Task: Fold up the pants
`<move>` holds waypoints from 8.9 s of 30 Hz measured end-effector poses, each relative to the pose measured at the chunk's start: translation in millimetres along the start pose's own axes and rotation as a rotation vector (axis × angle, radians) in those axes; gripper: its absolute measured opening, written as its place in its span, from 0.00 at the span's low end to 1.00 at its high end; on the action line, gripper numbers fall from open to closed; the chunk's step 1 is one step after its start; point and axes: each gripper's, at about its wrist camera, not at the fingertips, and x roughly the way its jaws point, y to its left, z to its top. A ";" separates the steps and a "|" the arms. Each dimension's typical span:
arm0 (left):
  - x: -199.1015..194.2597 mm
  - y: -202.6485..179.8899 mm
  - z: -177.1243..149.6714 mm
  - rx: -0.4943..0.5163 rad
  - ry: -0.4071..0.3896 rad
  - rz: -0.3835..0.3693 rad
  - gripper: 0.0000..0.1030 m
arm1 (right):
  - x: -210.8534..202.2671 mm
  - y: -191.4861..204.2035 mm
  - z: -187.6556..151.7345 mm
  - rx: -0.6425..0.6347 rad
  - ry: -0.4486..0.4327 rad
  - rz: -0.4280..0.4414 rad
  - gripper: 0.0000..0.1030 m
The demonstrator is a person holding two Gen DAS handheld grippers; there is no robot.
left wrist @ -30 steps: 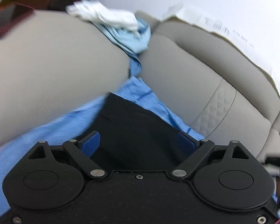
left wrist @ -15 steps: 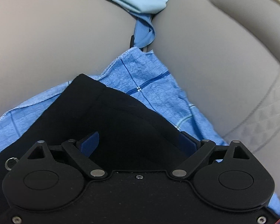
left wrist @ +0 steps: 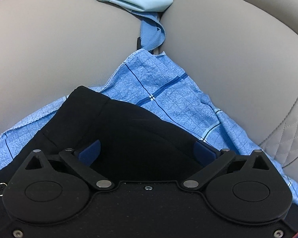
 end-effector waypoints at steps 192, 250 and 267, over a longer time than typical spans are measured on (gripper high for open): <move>-147.0 -9.9 -180.0 0.482 -0.153 -0.356 0.47 | -119.8 -421.7 -247.5 0.493 -0.246 0.269 0.84; -253.1 115.9 -179.1 0.420 -0.061 -0.594 0.55 | -310.9 -45.1 -393.5 -0.716 -0.391 0.984 0.88; -290.1 41.8 -288.9 0.623 -0.065 -0.629 0.47 | -246.0 -174.9 -372.5 -0.304 -0.433 0.432 0.90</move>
